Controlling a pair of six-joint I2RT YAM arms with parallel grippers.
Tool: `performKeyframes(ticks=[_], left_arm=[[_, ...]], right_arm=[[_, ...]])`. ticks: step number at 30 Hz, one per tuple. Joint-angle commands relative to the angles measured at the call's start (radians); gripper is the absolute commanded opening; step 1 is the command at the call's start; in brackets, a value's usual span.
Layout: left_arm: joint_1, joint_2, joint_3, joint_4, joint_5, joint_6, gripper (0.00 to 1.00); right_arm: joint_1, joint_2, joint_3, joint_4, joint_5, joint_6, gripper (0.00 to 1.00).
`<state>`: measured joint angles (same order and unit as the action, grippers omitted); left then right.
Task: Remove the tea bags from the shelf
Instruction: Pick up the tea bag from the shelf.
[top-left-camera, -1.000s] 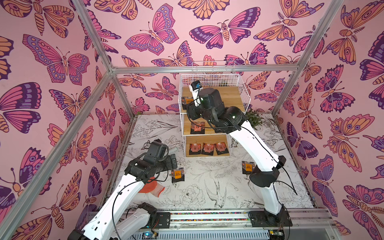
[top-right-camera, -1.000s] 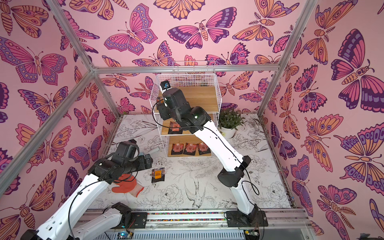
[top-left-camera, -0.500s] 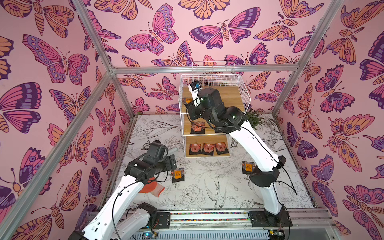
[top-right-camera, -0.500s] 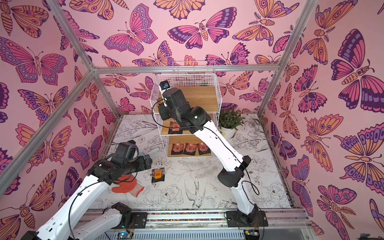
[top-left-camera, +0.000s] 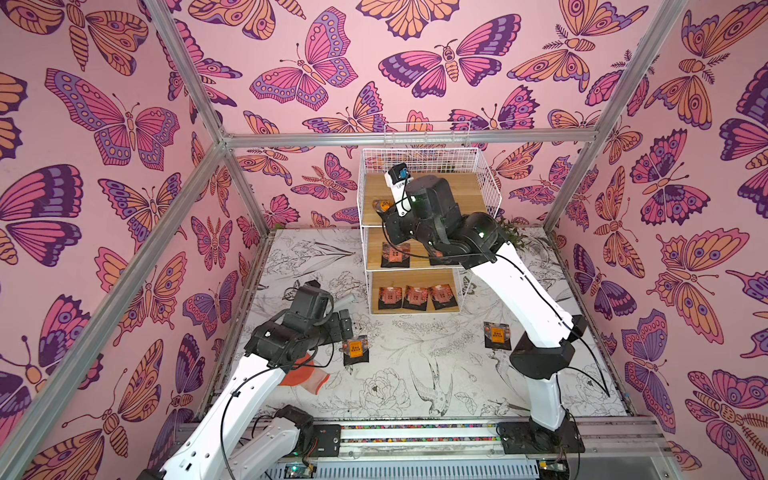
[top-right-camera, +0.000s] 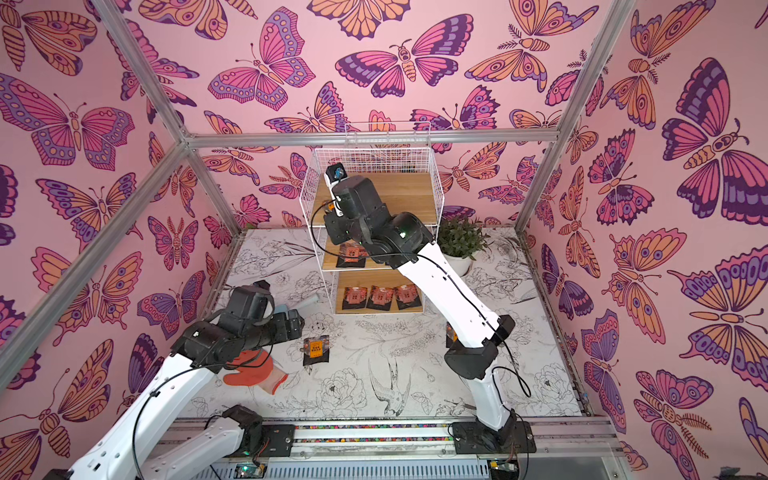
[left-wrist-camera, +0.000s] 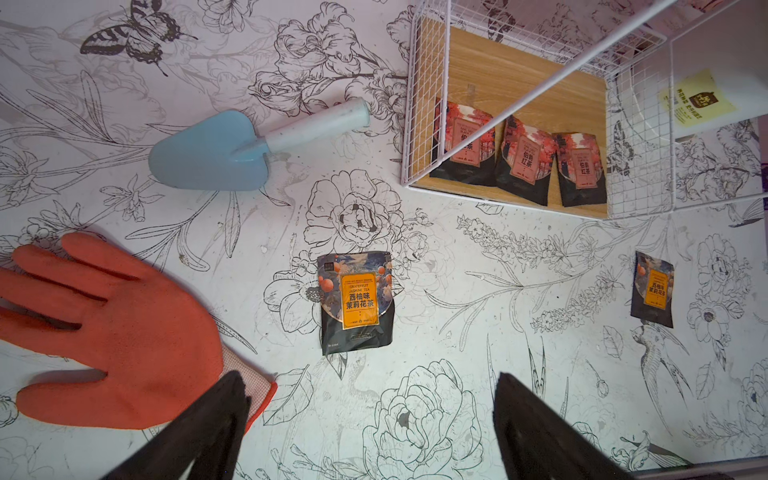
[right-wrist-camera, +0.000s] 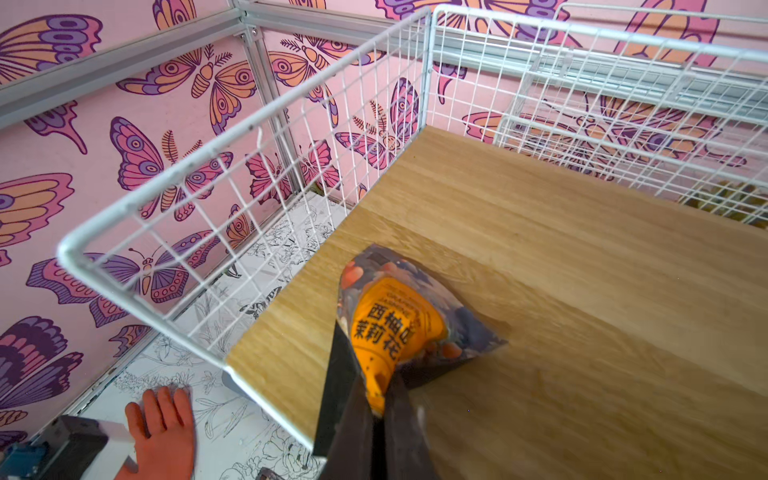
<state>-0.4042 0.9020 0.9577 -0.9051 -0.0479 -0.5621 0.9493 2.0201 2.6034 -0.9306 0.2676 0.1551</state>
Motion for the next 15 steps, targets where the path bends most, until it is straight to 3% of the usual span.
performKeyframes(ticks=[1, 9, 15], left_arm=[[0.007, -0.019, -0.003, 0.002, 0.005, -0.002, 0.95], [0.007, -0.028, 0.010, -0.003, 0.009, 0.003, 0.95], [0.007, -0.038, 0.014, -0.007, 0.012, 0.004, 0.95]], right_arm=[[-0.006, -0.055, -0.056, -0.106, 0.000, -0.008, 0.00], [-0.003, -0.215, -0.185, -0.090, 0.014, -0.008, 0.00], [0.013, -0.421, -0.417, -0.078, 0.050, 0.023, 0.00]])
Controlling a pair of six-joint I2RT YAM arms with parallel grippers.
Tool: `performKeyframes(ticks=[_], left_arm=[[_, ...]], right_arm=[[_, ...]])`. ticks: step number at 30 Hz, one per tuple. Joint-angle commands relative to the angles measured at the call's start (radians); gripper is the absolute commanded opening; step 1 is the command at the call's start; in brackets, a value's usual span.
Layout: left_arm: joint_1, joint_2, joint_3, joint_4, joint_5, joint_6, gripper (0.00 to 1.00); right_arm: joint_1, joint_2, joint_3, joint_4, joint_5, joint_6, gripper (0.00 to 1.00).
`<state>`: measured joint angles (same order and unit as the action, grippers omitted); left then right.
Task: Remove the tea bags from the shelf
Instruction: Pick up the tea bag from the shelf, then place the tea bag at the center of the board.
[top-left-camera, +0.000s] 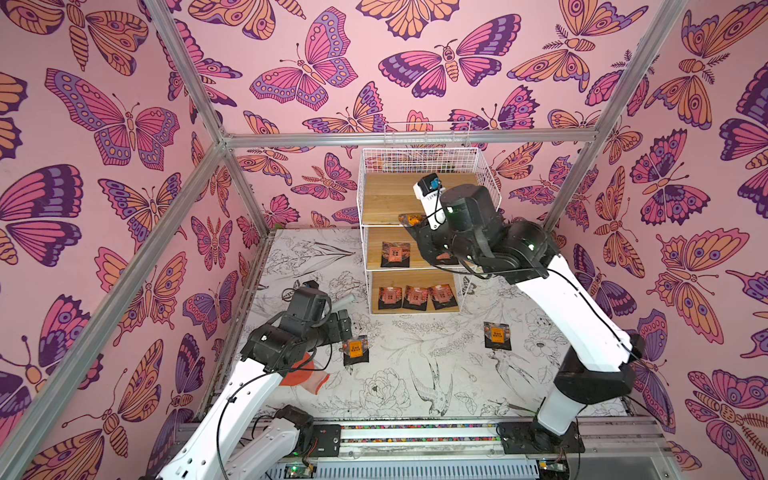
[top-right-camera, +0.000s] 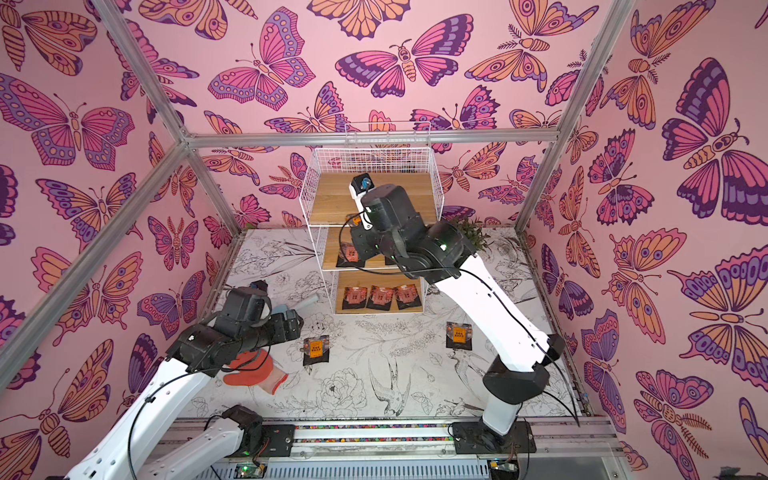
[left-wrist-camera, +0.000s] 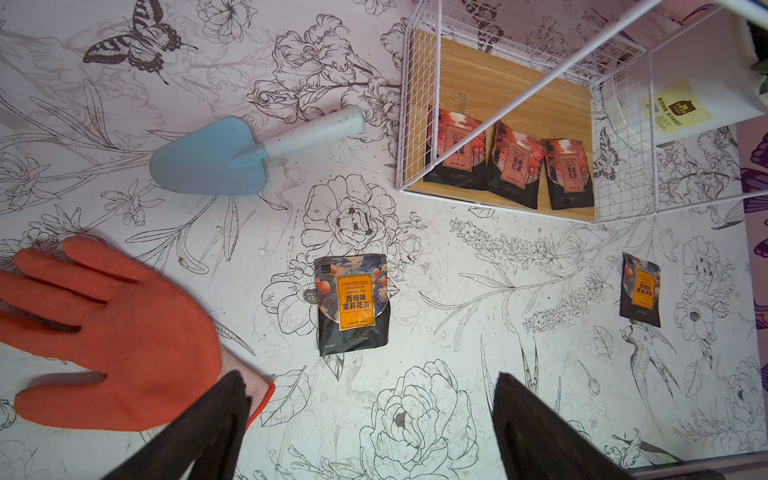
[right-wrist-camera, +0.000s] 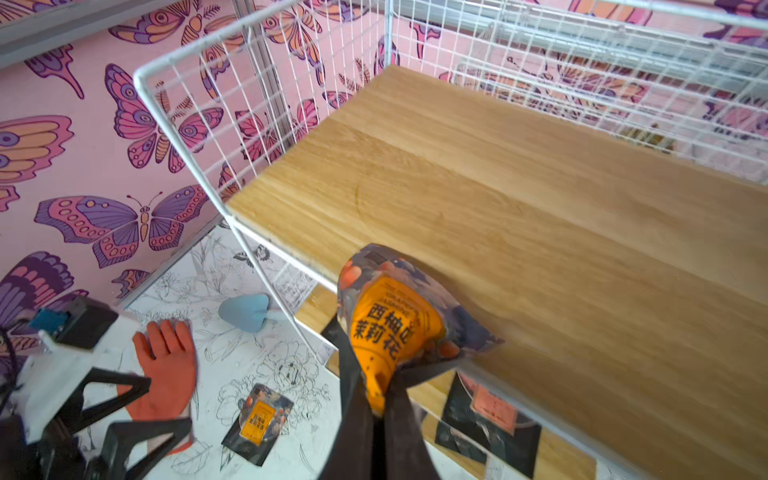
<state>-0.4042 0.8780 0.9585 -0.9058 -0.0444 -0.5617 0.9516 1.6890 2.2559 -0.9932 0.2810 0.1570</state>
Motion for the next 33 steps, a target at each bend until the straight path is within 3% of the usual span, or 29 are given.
performKeyframes(ticks=[1, 10, 17, 25, 33], left_arm=[[0.007, -0.014, 0.012, -0.006, 0.008, 0.003, 0.95], [0.007, -0.011, 0.011, -0.005, 0.015, 0.004, 0.95], [0.006, -0.003, 0.000, -0.003, 0.021, 0.000, 0.95], [0.007, 0.011, -0.013, 0.007, 0.034, -0.003, 0.94], [0.005, 0.018, -0.049, 0.034, 0.044, -0.015, 0.94]], right_arm=[[0.015, -0.138, -0.125, -0.013, 0.047, 0.032, 0.00], [0.076, -0.489, -0.618, -0.069, 0.125, 0.272, 0.00], [0.073, -0.615, -1.015, -0.015, 0.161, 0.428, 0.00], [-0.035, -0.622, -1.364, 0.295, 0.044, 0.441, 0.00], [-0.118, -0.484, -1.471, 0.462, -0.023, 0.395, 0.00]])
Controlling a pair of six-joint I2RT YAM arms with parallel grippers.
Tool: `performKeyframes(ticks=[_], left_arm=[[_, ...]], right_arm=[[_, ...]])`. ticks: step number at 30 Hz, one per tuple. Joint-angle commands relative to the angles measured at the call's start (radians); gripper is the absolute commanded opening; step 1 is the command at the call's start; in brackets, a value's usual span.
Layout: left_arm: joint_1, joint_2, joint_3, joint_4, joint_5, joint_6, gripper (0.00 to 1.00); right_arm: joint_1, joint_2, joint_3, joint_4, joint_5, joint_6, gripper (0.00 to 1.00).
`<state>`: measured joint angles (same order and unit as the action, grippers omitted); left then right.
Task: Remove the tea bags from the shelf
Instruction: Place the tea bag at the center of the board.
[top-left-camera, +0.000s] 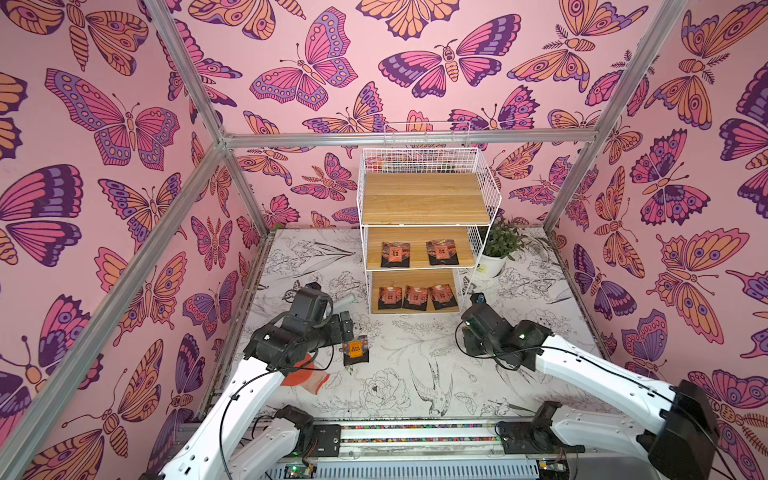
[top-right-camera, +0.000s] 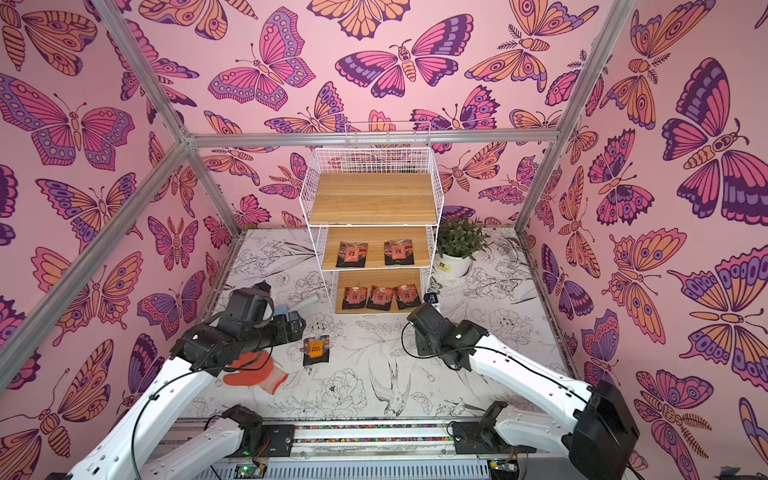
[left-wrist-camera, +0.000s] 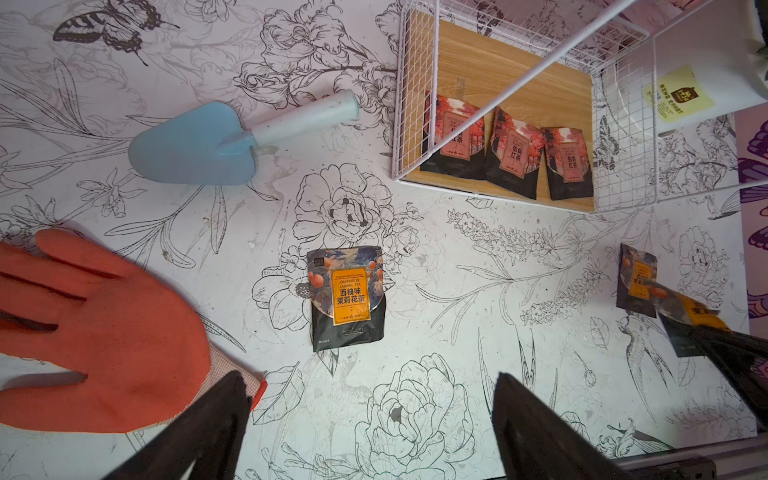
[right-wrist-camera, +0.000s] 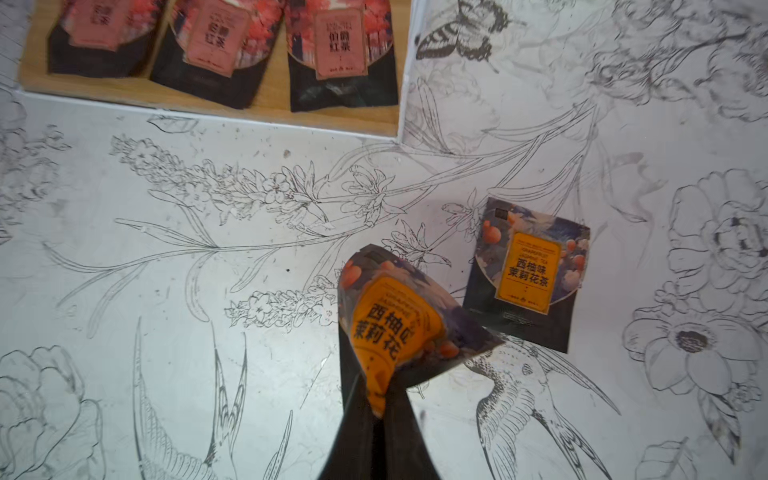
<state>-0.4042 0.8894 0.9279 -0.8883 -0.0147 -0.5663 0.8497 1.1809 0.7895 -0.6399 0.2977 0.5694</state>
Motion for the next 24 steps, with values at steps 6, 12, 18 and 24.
performKeyframes(ticks=[6, 12, 18, 24], left_arm=[[0.005, 0.012, -0.018, 0.020, 0.006, -0.010, 0.94], [0.005, 0.035, -0.020, 0.028, 0.010, -0.008, 0.94], [0.005, 0.051, -0.012, 0.032, 0.012, -0.006, 0.94], [0.005, 0.059, -0.018, 0.032, 0.007, -0.010, 0.94]], right_arm=[[-0.057, 0.103, -0.006, 0.156, -0.094, -0.030, 0.00], [-0.089, 0.158, -0.010, 0.194, -0.130, -0.046, 0.00], [-0.112, 0.195, -0.023, 0.208, -0.148, -0.058, 0.00], [-0.115, 0.203, -0.045, 0.210, -0.179, -0.051, 0.33]])
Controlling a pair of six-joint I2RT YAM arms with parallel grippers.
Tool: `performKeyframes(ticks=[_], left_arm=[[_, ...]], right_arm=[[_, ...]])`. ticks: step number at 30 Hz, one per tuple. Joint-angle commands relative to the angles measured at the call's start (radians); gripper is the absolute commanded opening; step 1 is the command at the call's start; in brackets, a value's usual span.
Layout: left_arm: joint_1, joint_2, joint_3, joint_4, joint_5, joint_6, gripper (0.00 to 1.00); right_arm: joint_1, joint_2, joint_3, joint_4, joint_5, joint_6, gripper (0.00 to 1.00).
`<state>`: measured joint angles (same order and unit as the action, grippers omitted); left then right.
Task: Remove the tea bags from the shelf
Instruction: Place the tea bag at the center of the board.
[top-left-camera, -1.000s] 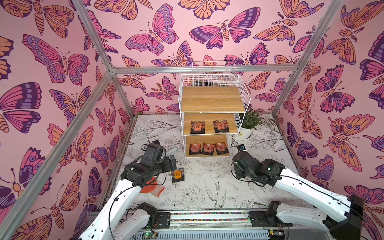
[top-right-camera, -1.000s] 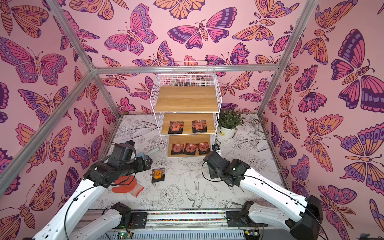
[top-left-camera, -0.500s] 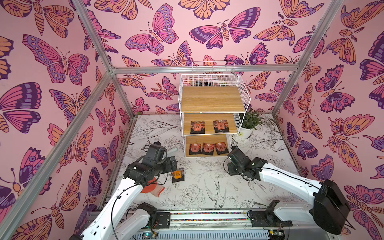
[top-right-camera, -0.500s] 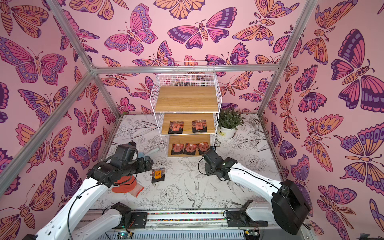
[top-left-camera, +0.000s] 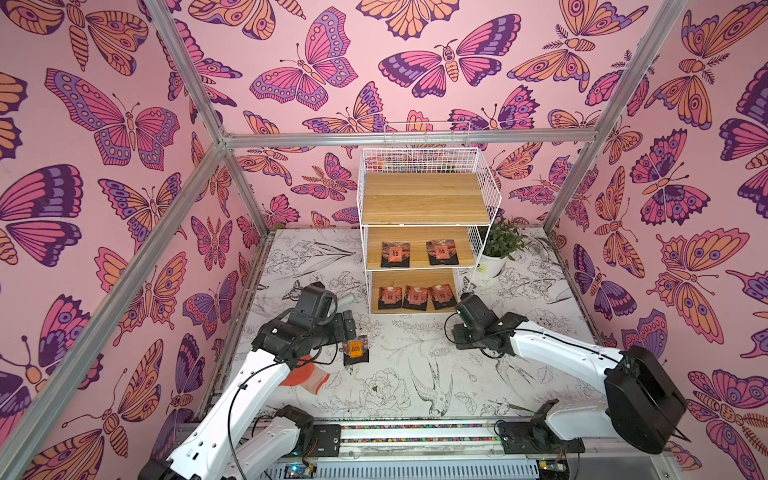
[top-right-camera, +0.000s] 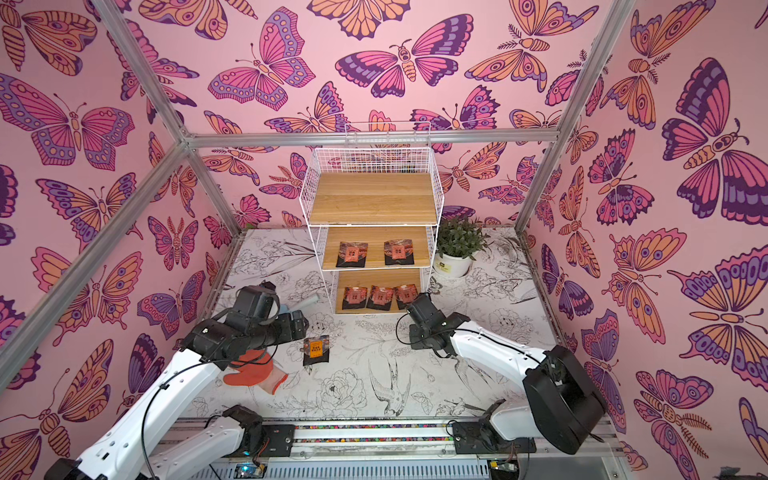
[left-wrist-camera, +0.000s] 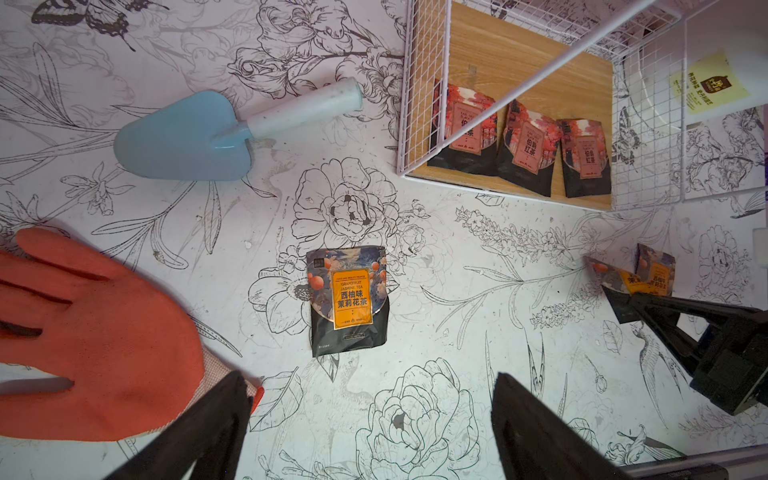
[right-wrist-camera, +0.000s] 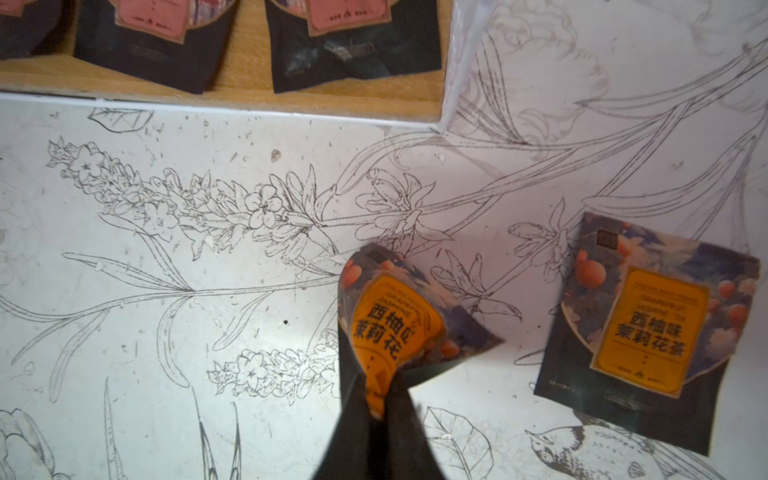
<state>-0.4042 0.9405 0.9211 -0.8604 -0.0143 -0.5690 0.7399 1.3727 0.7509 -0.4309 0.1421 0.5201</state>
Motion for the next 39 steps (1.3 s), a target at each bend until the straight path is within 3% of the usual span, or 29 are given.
performKeyframes(ticks=[1, 6, 13, 16, 22, 32, 39], left_arm=[[0.005, 0.011, -0.011, 0.006, 0.006, -0.007, 0.94], [0.005, 0.019, -0.008, 0.007, 0.006, -0.004, 0.94], [0.005, 0.023, -0.015, 0.011, 0.009, -0.003, 0.94], [0.005, 0.022, -0.024, 0.026, 0.013, -0.009, 0.94], [-0.001, 0.017, -0.028, 0.027, 0.020, -0.014, 0.93], [-0.004, 0.016, -0.046, 0.031, 0.016, -0.027, 0.93], [-0.005, 0.025, -0.044, 0.032, 0.014, -0.027, 0.93]], right_arm=[[-0.006, 0.010, -0.007, -0.004, -0.030, -0.003, 0.39], [-0.006, -0.047, -0.001, -0.056, -0.017, 0.006, 0.52], [-0.006, -0.141, -0.006, -0.128, -0.009, -0.001, 0.60], [-0.006, -0.120, -0.027, -0.067, -0.037, -0.021, 0.50], [-0.005, 0.011, 0.013, -0.022, -0.107, -0.090, 0.10], [-0.006, 0.168, 0.039, -0.001, -0.073, -0.096, 0.05], [-0.009, 0.177, 0.038, -0.027, -0.014, -0.083, 0.05]])
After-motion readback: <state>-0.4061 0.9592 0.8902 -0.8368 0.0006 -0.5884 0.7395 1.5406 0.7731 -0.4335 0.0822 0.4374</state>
